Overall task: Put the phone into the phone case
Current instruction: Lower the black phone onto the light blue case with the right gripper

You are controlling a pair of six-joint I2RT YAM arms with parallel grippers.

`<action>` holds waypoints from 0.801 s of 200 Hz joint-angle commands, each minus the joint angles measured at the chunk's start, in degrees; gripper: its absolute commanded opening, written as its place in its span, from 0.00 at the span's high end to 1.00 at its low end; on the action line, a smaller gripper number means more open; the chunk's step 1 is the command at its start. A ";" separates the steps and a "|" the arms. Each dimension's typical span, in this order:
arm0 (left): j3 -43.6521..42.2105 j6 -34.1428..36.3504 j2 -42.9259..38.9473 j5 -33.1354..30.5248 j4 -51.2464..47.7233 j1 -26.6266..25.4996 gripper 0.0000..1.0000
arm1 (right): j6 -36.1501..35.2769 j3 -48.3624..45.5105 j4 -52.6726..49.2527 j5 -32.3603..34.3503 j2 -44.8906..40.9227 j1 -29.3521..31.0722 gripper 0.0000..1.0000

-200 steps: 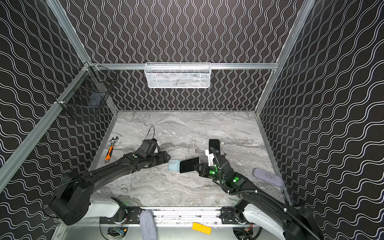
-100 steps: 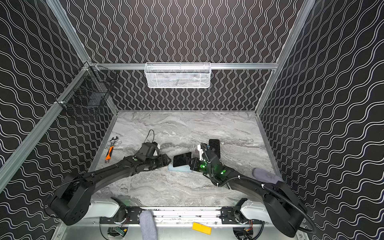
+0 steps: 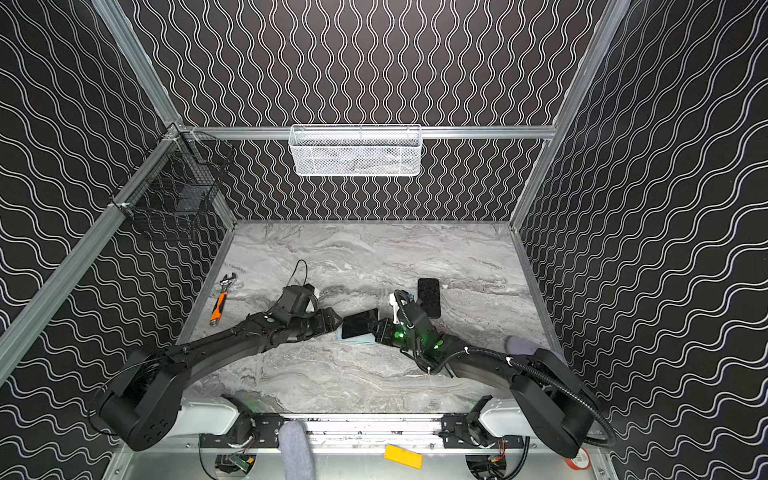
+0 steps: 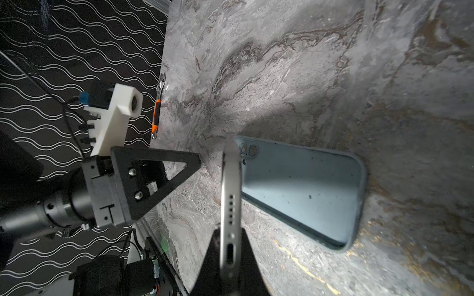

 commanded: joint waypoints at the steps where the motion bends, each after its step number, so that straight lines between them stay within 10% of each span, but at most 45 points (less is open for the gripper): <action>1: 0.47 -0.44 0.27 0.31 1.85 0.15 0.24 | 0.90 0.43 5.40 0.64 0.96 0.16 1.00; 160: 1.52 0.96 0.74 -1.59 -0.61 0.14 0.24 | 1.96 2.39 1.53 0.75 3.27 0.14 1.00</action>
